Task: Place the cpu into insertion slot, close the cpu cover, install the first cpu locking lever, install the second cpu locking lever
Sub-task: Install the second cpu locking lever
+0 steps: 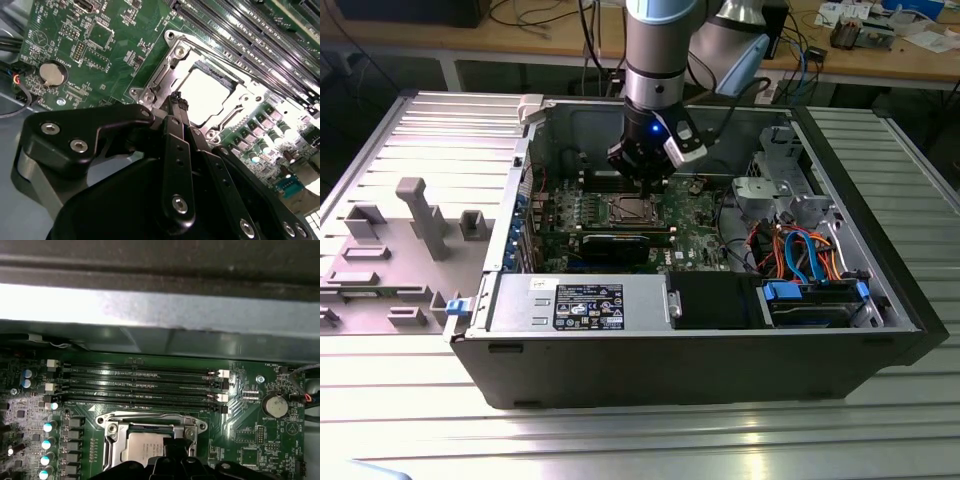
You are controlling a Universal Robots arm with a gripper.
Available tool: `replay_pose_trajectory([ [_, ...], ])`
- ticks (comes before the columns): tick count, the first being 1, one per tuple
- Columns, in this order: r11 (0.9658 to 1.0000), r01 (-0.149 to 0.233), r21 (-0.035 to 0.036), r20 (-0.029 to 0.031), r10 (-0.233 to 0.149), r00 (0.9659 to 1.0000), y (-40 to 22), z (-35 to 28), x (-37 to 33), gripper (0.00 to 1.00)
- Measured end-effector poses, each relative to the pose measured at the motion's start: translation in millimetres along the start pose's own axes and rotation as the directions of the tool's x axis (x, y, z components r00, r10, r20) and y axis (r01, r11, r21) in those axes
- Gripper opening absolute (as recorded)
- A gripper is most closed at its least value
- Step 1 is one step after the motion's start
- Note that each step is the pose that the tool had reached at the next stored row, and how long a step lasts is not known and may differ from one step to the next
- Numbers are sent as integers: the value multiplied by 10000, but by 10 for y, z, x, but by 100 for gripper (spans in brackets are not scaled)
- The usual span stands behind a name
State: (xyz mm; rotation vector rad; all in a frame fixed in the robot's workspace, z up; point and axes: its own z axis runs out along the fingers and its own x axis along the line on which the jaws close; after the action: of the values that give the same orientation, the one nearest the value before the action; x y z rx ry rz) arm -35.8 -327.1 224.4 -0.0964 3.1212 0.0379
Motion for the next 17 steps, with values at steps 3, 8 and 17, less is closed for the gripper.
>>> replay_pose_trajectory([
  [3,10000,0,-2,1,0,10000,-3,-28,0,11],
  [8,10000,1,0,1,-1,10000,-48,-30,2,11],
  [17,10000,-1,1,0,1,10000,-138,-50,8,11],
])
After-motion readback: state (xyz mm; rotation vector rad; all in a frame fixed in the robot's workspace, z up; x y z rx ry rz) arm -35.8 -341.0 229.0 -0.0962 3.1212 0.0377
